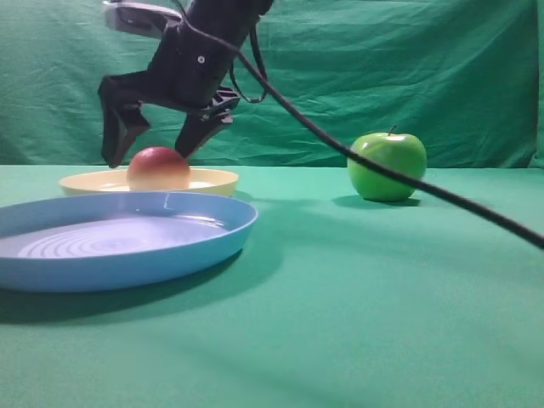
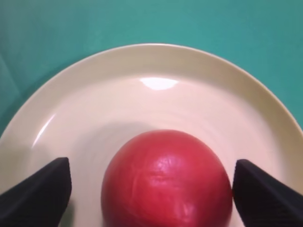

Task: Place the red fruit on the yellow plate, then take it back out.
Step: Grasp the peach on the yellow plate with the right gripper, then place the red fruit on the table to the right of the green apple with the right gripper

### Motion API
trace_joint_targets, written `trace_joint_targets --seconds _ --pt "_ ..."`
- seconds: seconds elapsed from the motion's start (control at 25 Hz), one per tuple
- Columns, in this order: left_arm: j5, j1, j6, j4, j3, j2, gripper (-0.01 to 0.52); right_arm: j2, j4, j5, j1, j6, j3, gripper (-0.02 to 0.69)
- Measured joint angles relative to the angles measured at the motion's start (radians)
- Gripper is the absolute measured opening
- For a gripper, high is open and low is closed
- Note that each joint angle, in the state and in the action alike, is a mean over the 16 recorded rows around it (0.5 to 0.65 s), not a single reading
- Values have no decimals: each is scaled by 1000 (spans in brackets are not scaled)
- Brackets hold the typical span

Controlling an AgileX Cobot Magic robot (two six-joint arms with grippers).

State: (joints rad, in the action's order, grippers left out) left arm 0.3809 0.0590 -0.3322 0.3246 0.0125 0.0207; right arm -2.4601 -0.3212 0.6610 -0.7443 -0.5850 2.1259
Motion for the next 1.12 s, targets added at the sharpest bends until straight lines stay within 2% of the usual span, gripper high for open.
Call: trace_joint_targets --seconds 0.28,0.48,1.12 --pt "0 0 0 0 0 0 0 3 9 37 9 17 8 307" --pt "0 0 0 0 0 0 0 53 30 131 32 58 22 219" --pt "0 0 0 0 0 0 0 435 156 533 130 259 34 204"
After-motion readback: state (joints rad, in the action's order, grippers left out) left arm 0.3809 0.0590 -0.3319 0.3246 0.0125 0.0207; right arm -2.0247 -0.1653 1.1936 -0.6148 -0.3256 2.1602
